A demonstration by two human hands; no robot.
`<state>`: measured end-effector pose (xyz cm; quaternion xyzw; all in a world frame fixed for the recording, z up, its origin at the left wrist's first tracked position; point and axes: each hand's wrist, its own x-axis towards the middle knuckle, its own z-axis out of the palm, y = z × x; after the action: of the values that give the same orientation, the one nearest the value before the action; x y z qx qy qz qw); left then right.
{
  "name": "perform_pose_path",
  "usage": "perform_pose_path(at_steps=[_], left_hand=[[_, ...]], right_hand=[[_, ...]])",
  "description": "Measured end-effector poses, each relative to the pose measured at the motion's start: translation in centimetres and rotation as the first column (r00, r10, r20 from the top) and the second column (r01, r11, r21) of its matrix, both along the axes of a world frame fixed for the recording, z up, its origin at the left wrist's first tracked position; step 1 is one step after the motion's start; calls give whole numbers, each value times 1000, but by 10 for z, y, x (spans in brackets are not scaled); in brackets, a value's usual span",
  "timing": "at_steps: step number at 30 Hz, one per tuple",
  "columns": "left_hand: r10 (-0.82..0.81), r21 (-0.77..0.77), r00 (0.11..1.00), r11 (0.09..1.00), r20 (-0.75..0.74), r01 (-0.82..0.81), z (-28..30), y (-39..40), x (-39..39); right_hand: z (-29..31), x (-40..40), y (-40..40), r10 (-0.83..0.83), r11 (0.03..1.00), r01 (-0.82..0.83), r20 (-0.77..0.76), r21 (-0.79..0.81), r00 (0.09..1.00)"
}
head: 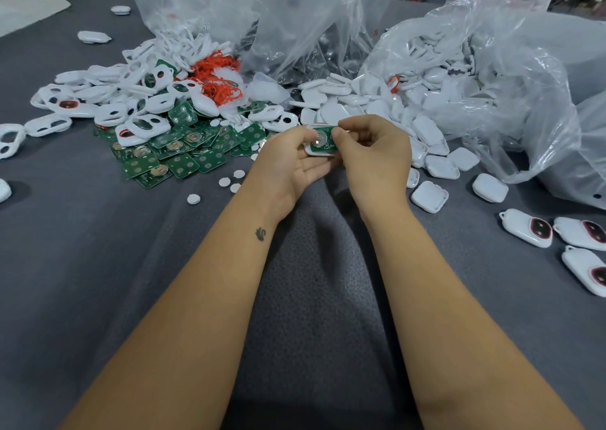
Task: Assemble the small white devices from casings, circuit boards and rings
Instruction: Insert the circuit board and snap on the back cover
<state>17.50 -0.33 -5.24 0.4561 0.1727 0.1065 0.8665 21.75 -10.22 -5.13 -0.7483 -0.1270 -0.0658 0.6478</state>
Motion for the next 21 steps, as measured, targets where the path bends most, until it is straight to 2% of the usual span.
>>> perform_pose_path(at_steps=[4, 8, 13, 17, 21], left_hand=[[-26, 121, 998, 992, 56, 19, -4, -1, -1], [-57, 144, 995, 989, 86, 44, -6, -1, 0], [-32, 95, 996, 995, 83, 24, -5, -1, 0], [-54, 133, 994, 990, 97, 41, -5, -1, -1], [-86, 166, 990, 984, 110, 67, -5, -1, -3]], right_hand=[[0, 1, -1, -29, 998, 30, 2, -49, 1000], [-1, 1, -1, -35, 996, 35, 3, -77, 999], [2, 4, -3, 19, 989, 7, -175, 149, 984], [0, 3, -5, 121, 991, -110, -170, 75, 978], [1, 2, -9, 150, 989, -149, -156, 14, 976]])
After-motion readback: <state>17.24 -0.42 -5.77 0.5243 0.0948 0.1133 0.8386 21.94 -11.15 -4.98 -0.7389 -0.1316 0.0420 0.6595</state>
